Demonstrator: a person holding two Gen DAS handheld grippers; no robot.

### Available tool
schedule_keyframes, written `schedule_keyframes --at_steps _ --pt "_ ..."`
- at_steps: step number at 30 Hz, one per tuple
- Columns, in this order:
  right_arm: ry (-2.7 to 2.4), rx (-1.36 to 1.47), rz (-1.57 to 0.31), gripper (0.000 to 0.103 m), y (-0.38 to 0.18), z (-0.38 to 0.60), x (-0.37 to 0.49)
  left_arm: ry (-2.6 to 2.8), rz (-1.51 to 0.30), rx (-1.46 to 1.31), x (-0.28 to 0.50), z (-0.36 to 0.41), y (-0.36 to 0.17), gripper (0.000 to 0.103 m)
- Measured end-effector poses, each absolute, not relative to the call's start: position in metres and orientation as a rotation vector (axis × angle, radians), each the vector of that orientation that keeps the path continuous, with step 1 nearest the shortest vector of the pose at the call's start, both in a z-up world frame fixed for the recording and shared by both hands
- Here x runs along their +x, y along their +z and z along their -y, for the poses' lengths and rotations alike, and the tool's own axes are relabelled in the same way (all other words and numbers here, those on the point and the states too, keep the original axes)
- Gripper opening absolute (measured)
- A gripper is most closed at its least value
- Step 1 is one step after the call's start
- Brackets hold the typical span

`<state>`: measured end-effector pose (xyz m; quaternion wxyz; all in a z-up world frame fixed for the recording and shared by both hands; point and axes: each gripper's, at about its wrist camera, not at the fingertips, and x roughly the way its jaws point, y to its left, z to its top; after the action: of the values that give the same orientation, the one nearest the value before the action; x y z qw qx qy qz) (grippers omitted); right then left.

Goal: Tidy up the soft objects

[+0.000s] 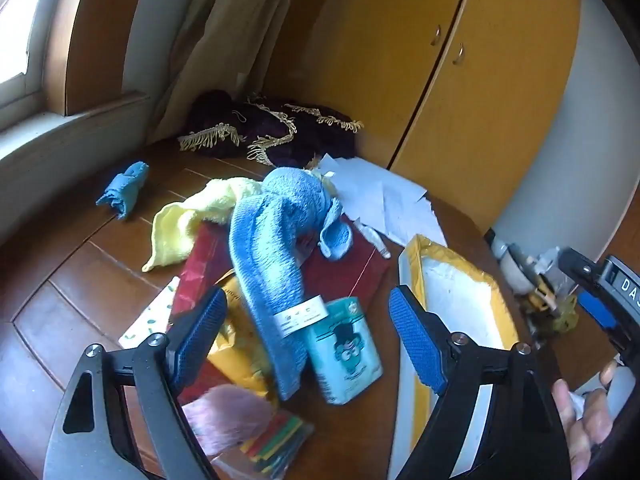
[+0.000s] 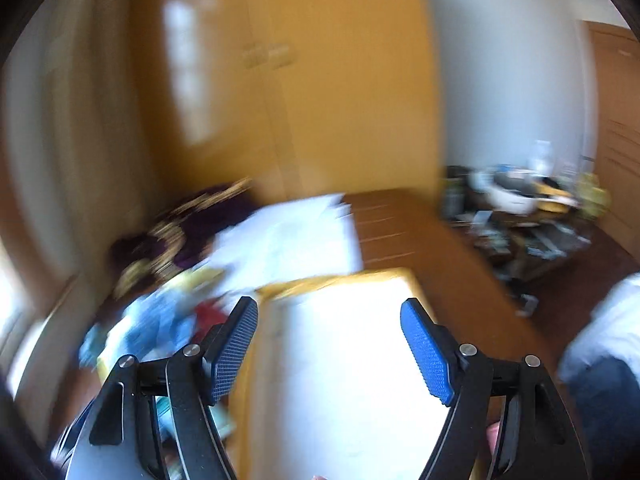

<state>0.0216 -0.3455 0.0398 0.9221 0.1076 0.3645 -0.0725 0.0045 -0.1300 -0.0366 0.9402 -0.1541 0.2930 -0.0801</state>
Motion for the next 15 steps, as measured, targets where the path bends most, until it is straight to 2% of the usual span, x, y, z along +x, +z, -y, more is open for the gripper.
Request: schedule_keyframes --at_steps 6,15 --pt "0.077 0.343 -0.77 0.076 0.015 0.306 0.025 -0.062 -0.638 -0.169 0.006 0.126 -0.029 0.084" --pt "0.04 0.27 -0.754 0.076 -0.015 0.308 0.03 -0.049 -0.722 -0.203 0.012 0.122 -0.044 0.084"
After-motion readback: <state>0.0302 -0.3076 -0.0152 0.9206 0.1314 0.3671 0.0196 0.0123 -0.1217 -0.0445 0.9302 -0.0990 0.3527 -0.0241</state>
